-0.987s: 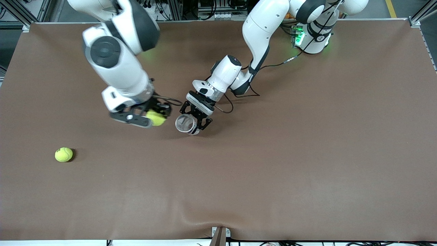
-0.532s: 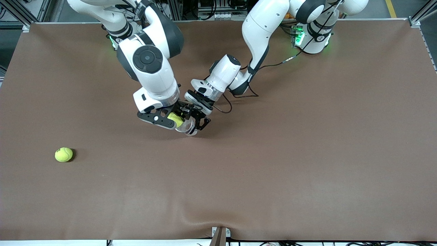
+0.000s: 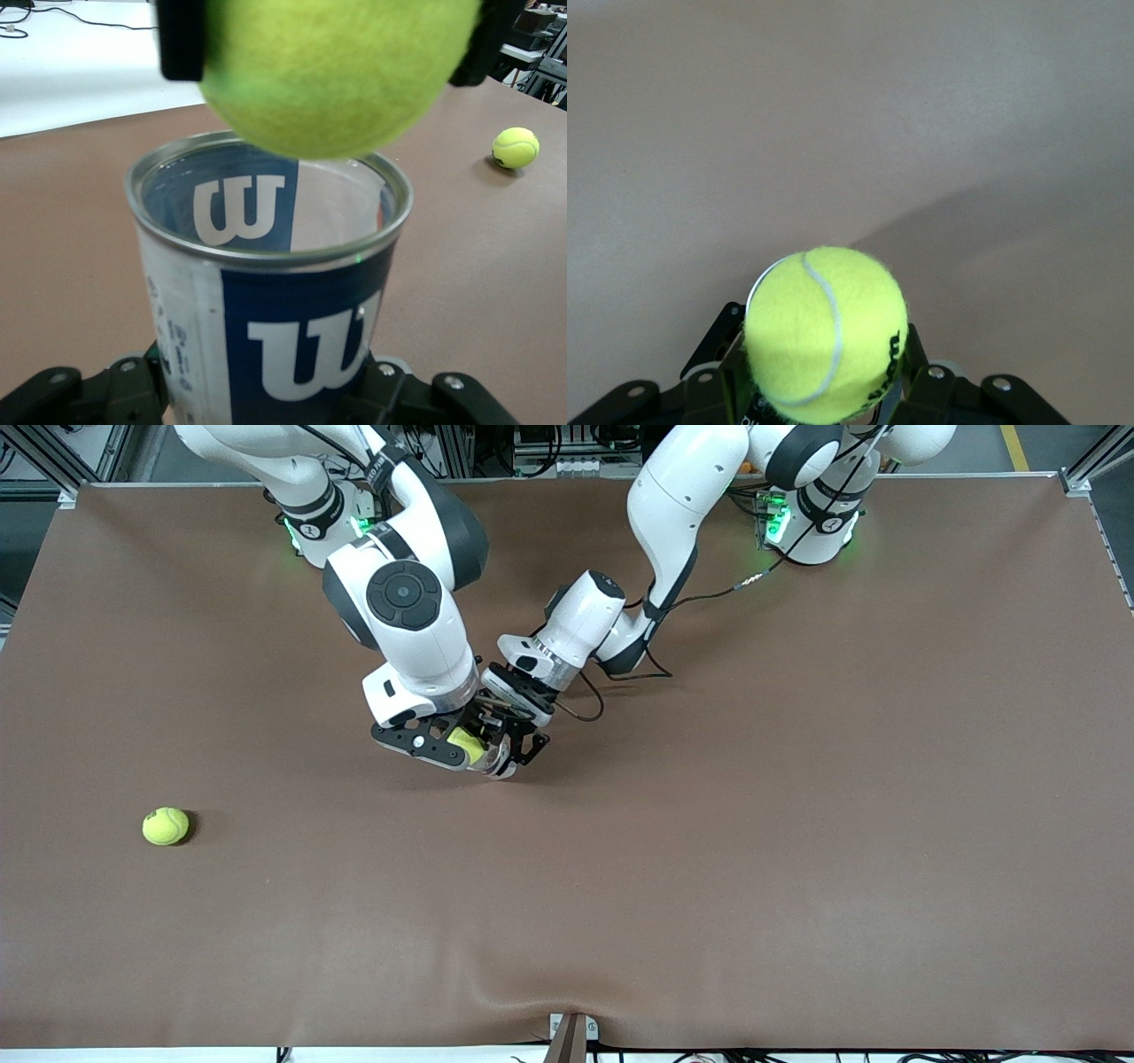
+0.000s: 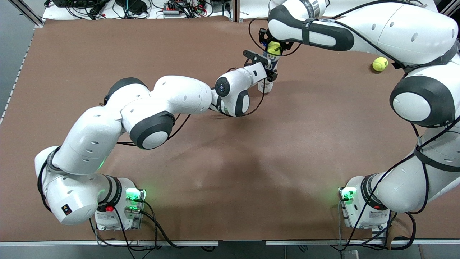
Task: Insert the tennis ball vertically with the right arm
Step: 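Lower the ball into the can and open the right gripper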
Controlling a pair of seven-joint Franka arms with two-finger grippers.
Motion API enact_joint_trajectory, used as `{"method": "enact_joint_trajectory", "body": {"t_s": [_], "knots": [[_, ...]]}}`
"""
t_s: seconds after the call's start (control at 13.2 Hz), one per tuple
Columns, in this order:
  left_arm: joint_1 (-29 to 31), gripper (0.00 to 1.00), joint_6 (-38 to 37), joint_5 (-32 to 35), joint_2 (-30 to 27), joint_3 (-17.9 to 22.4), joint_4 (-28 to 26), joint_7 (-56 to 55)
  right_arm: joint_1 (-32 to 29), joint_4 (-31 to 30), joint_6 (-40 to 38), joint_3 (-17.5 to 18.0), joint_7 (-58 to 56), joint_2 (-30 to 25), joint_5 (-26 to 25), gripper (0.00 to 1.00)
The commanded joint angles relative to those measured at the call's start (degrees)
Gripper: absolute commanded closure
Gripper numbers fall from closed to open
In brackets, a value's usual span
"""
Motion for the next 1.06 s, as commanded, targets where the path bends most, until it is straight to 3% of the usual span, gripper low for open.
{"method": "enact_joint_trajectory", "body": {"t_s": [0.0, 0.38, 0.46, 0.61, 0.99], "knots": [[-0.88, 0.27, 0.17, -0.37, 0.99, 0.93, 1.44, 0.17, 0.67, 0.66, 0.62, -0.36, 1.46, 0.89, -1.24, 1.0], [-0.88, 0.27, 0.17, -0.64, 0.99, 0.85, 1.35, 0.17, 0.67, 0.66, 0.71, -0.36, 1.46, 1.6, -1.86, 1.0], [-0.88, 0.27, 0.17, -0.64, 0.99, 0.85, 1.35, 0.17, 0.67, 0.66, 0.88, -0.36, 1.37, 1.6, -1.95, 0.85], [-0.88, 0.27, 0.17, -0.72, 0.99, 0.85, 1.35, 0.17, 0.67, 0.66, 0.88, -0.36, 1.37, 1.69, -1.86, 0.77], [-0.97, 0.26, 0.17, -1.33, 0.99, 0.85, 1.26, 0.08, 0.67, 0.75, 1.15, -0.28, 1.37, 1.95, -1.69, 0.76]]}}
